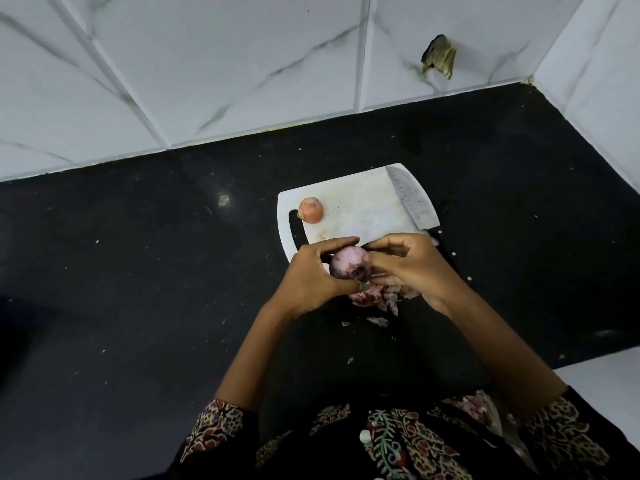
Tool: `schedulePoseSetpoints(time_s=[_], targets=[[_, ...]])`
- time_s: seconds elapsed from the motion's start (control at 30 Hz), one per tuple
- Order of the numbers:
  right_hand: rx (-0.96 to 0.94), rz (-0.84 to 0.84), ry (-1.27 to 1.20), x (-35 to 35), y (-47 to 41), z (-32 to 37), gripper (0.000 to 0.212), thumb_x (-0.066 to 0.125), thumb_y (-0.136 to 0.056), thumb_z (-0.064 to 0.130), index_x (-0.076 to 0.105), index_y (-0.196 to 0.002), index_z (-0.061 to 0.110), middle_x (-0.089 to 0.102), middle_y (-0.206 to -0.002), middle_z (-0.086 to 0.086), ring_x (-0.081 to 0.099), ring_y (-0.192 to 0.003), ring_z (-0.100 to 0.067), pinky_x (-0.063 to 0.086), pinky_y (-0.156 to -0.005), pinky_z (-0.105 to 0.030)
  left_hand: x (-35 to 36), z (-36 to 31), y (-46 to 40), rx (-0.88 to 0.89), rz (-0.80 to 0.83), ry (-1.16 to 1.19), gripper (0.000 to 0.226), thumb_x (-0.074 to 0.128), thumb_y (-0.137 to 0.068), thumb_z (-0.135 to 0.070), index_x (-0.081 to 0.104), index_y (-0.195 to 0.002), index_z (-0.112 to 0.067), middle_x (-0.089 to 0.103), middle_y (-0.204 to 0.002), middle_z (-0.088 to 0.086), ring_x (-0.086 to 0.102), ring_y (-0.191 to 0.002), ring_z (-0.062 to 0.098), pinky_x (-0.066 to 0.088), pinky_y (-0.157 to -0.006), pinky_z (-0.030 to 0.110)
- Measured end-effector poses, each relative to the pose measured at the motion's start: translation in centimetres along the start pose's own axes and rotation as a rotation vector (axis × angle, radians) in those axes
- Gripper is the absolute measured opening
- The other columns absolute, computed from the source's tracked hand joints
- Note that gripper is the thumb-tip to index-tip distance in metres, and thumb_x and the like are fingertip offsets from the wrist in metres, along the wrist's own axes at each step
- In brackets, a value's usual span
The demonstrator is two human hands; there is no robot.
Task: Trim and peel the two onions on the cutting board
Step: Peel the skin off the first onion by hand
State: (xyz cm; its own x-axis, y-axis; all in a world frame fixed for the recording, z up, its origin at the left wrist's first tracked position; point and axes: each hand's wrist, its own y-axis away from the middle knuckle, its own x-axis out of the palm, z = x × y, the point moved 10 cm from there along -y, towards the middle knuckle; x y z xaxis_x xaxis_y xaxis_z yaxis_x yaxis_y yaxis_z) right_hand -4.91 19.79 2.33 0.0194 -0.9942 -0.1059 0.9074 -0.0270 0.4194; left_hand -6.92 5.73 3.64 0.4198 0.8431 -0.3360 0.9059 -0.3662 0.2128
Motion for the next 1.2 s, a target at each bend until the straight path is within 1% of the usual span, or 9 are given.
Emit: schedulePoseSetpoints(time_s=[0.1,0.2,0.4,0.57,0.67,0.77,0.9,1.0,1.2], targets=[[-0.076,-0.044,0.202,0.6,0.2,0.5,0.023,0.080,-0.072,0.021,0.067,-0.091,0.023,0.070,-0.092,0.006,0.067,-0.089,-0.007,0.056,-0.077,-0.024,0.1,-0.2,-0.1,0.013,-0.030,-0.057,0.067,0.083,-0.064,-0.007,0.062,-0.127,-0.018,0.067,-0.113,-0.006,0.061,-0.100,0.004,0.049,-0.087,0.012],[-0.114,-0.090,0.261,0.7,0.3,1.0,0.024,0.079,-0.069,0.019,0.067,-0.089,0.022,0.069,-0.088,0.009,0.065,-0.085,-0.003,0.054,-0.076,-0.022,0.1,-0.4,0.0,0.034,-0.038,-0.092,0.067,0.083,-0.063,-0.010,0.062,-0.126,-0.017,0.068,-0.114,-0.006,0.060,-0.100,0.001,0.047,-0.086,0.009],[-0.008,-0.011,0.113,0.2,-0.3,-0.2,0.019,0.074,-0.071,0.005,0.070,-0.087,0.013,0.071,-0.094,-0.006,0.070,-0.088,-0.022,0.060,-0.077,-0.040,0.2,-0.1,0.2,0.026,-0.016,-0.058,0.067,0.084,-0.062,-0.006,0.063,-0.125,-0.018,0.068,-0.112,-0.005,0.061,-0.100,0.001,0.048,-0.088,0.013],[-0.010,-0.018,-0.027,-0.7,0.0,0.1,0.015,0.066,-0.080,-0.007,0.069,-0.093,0.000,0.070,-0.098,-0.018,0.072,-0.078,-0.023,0.060,-0.066,-0.029,-0.1,0.4,0.3,-0.024,-0.004,0.086,0.066,0.084,-0.063,0.000,0.064,-0.124,-0.018,0.068,-0.108,-0.004,0.064,-0.098,0.007,0.054,-0.085,0.020],[-0.038,-0.025,-0.062,-0.6,0.2,0.4,0.010,0.069,-0.082,0.001,0.069,-0.092,0.004,0.070,-0.095,-0.016,0.072,-0.077,-0.020,0.059,-0.065,-0.026,-0.3,0.3,0.1,-0.019,-0.009,0.111,0.066,0.083,-0.065,0.000,0.063,-0.125,-0.019,0.068,-0.109,-0.003,0.064,-0.100,0.009,0.056,-0.085,0.025],[-0.065,-0.029,-0.017,-0.1,0.2,0.7,0.019,0.076,-0.078,0.011,0.069,-0.095,0.004,0.069,-0.094,-0.009,0.072,-0.077,-0.019,0.059,-0.064,-0.027,-0.3,0.1,-0.1,-0.003,-0.006,0.102,0.067,0.083,-0.065,0.000,0.062,-0.126,-0.019,0.068,-0.112,-0.003,0.064,-0.102,0.009,0.056,-0.087,0.028],[-0.046,-0.025,-0.112,-0.6,-0.2,0.7,0.010,0.070,-0.078,-0.005,0.068,-0.086,0.001,0.069,-0.085,-0.009,0.070,-0.071,-0.017,0.059,-0.063,-0.025,-0.3,0.2,0.2,0.010,0.028,0.202,0.069,0.080,-0.063,0.010,0.064,-0.123,-0.020,0.067,-0.117,0.000,0.062,-0.108,0.012,0.055,-0.087,0.026],[-0.052,0.003,-0.166,-1.2,-0.5,0.8,0.013,0.067,-0.078,-0.010,0.069,-0.084,0.001,0.072,-0.079,-0.007,0.070,-0.070,-0.016,0.059,-0.065,-0.023,-0.2,0.5,0.6,0.003,0.065,0.316,0.071,0.077,-0.065,0.015,0.062,-0.125,-0.019,0.064,-0.124,0.001,0.060,-0.115,0.012,0.052,-0.090,0.024],[-0.077,-0.078,0.146,-0.9,-0.8,-0.8,0.006,0.061,-0.089,0.002,0.066,-0.090,0.005,0.069,-0.079,-0.004,0.066,-0.066,-0.010,0.053,-0.061,-0.020,0.5,0.6,0.5,0.019,0.114,0.422,0.071,0.072,-0.066,0.021,0.060,-0.124,-0.018,0.060,-0.131,0.002,0.055,-0.123,0.013,0.049,-0.096,0.027]])
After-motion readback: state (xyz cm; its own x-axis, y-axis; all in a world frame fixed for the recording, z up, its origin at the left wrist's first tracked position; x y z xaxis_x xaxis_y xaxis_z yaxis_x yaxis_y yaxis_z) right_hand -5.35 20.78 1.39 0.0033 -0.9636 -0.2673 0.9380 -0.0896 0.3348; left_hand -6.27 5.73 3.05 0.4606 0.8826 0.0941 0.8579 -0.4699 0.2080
